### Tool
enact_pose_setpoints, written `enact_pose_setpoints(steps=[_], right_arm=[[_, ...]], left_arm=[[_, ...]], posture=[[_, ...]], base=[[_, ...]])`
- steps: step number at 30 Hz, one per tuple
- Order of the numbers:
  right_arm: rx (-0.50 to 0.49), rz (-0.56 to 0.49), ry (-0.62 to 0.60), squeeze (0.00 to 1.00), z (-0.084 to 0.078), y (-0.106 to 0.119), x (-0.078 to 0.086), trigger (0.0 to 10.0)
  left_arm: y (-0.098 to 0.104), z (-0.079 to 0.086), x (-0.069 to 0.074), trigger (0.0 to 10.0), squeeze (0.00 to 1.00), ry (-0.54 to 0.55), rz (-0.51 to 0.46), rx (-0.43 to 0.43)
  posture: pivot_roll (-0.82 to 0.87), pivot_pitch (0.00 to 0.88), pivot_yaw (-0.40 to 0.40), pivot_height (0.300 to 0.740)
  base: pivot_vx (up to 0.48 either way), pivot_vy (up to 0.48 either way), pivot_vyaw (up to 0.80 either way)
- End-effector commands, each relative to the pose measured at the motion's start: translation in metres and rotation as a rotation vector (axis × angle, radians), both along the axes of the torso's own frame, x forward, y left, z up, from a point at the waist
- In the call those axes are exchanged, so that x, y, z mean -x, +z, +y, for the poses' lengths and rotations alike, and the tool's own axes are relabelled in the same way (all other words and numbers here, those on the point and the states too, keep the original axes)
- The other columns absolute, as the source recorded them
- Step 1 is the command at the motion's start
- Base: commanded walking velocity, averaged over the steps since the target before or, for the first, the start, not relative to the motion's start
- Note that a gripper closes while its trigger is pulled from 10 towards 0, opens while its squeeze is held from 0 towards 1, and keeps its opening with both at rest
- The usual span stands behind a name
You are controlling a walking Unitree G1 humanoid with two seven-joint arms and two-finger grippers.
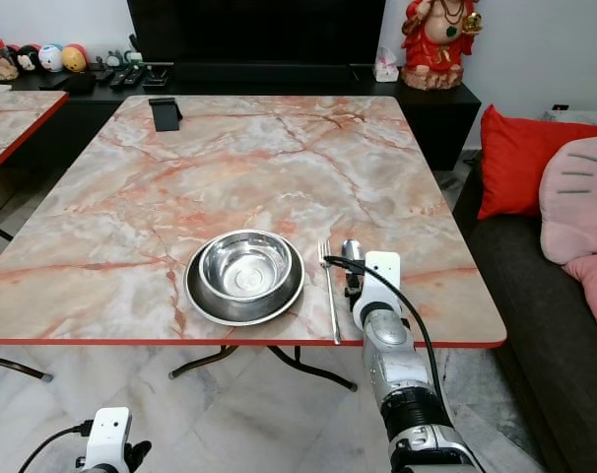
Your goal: Setting the table
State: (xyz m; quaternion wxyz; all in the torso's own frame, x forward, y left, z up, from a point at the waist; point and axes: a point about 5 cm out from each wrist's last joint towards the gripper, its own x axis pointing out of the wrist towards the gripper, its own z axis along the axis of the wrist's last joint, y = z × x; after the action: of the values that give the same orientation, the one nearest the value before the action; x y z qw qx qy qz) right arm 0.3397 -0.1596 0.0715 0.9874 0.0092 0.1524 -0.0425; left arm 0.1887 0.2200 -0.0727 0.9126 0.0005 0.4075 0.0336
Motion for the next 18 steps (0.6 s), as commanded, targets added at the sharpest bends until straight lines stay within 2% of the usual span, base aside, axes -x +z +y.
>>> enact_pose_setpoints(steps=[1, 2, 3, 4, 8, 16, 18], right_arm=[[0.033, -0.103, -0.022, 0.00, -0.002, 0.015, -0.004, 10.0], [0.045, -0.117, -0.022, 0.00, -0.003, 0.017, -0.004, 10.0], [0.105, -0.196, -0.005, 0.00, -0.002, 0.026, -0.004, 10.0], [0.105, -0.196, -0.005, 0.00, -0.002, 0.026, -0.004, 10.0], [0.047, -0.351, -0.009, 0.00, 0.001, 0.046, -0.003, 10.0], [0.034, -0.410, 0.000, 0.00, 0.005, 0.052, -0.001, 10.0], [0.043, -0.479, 0.014, 0.00, 0.008, 0.062, 0.002, 10.0]], left_arm=[[0.001, -0.001, -0.002, 10.0, 0.00, 0.001, -0.009, 0.001], [0.001, -0.001, -0.002, 10.0, 0.00, 0.000, -0.009, 0.001], [0.001, -0.001, -0.002, 10.0, 0.00, 0.006, -0.011, 0.004], [0.001, -0.001, -0.002, 10.0, 0.00, 0.006, -0.011, 0.004], [0.002, 0.000, -0.003, 10.0, 0.00, 0.010, -0.018, -0.001], [0.002, 0.002, -0.003, 10.0, 0.00, 0.022, -0.026, -0.003], [0.003, 0.003, -0.003, 10.0, 0.00, 0.024, -0.031, -0.003]], posture=[[0.03, 0.000, -0.003, 0.740], [0.03, 0.000, -0.003, 0.740], [0.03, 0.000, -0.003, 0.740], [0.03, 0.000, -0.003, 0.740], [0.02, 0.000, -0.003, 0.740], [0.03, 0.000, -0.005, 0.740], [0.02, 0.000, -0.003, 0.740]], base=[[0.000, 0.000, 0.00], [0.000, 0.000, 0.00], [0.000, 0.000, 0.00], [0.000, 0.000, 0.00], [0.000, 0.000, 0.00], [0.000, 0.000, 0.00], [0.000, 0.000, 0.00]])
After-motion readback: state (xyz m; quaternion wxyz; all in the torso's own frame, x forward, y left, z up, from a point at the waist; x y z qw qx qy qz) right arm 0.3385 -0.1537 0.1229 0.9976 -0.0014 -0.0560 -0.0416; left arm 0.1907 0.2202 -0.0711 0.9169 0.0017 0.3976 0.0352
